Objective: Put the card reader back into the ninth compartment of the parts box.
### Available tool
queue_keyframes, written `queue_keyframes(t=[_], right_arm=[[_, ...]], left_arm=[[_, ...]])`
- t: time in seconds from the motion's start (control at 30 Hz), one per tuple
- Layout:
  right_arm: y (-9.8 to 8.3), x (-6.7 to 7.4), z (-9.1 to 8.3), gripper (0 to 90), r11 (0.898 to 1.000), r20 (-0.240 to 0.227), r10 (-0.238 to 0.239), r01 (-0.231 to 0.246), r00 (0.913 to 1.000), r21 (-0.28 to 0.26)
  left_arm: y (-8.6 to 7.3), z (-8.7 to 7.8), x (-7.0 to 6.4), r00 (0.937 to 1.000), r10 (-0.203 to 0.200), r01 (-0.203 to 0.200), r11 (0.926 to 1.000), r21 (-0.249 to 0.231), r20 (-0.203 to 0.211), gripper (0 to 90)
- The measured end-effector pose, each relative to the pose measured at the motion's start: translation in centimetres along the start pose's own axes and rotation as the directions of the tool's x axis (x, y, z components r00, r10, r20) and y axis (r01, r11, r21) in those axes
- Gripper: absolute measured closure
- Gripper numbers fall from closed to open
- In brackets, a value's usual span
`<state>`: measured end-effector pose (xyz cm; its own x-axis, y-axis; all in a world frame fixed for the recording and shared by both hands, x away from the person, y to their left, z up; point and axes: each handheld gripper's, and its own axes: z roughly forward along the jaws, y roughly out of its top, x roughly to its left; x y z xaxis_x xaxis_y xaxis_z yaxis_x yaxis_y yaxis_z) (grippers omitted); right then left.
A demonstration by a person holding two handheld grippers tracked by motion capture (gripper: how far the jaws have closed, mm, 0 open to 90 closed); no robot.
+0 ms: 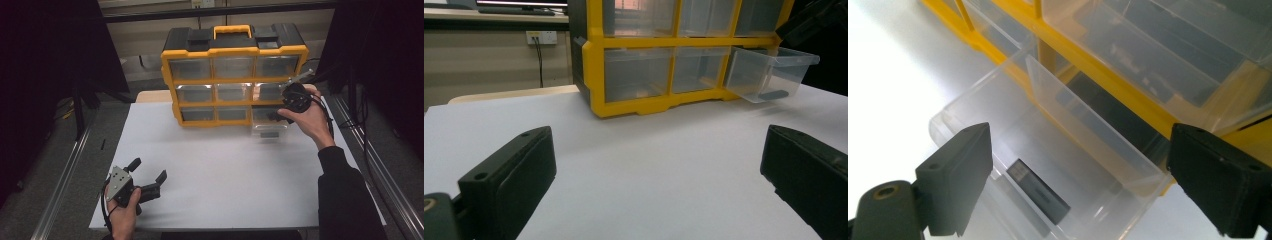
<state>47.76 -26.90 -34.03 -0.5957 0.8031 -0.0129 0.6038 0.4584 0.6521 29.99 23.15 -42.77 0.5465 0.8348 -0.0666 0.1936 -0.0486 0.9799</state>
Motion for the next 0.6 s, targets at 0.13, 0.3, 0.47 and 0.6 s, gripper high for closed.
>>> queue_keyframes(t=[0.13,0.3,0.47,0.6], right_arm=[[-0.4,0.2,-0.2,5.8,1.0,0.005,0.017,-0.017,0.9998,-0.014],[-0.8,0.5,-0.5,5.6,0.998,0.003,0.026,-0.026,0.9996,-0.065],[-1.4,0.9,-0.7,5.6,0.991,0.003,0.058,-0.057,0.9983,-0.123],[-1.9,1.3,-0.6,5.7,0.982,0.025,0.067,-0.061,0.9974,-0.177]], left_arm=[[0.0,0.0,0.0,1.0,-0.002,0.002,1.0,-0.003,0.001,1.5],[0.0,0.0,0.0,0.9999,-0.008,0.008,0.9999,-0.009,-0.007,1.5],[0.1,-0.1,0.0,1.0,0.003,-0.003,1.0,-0.006,-0.006,1.5],[0.1,-0.1,0.1,1.0,0.006,-0.006,1.0,-0.004,-0.006,1.5]])
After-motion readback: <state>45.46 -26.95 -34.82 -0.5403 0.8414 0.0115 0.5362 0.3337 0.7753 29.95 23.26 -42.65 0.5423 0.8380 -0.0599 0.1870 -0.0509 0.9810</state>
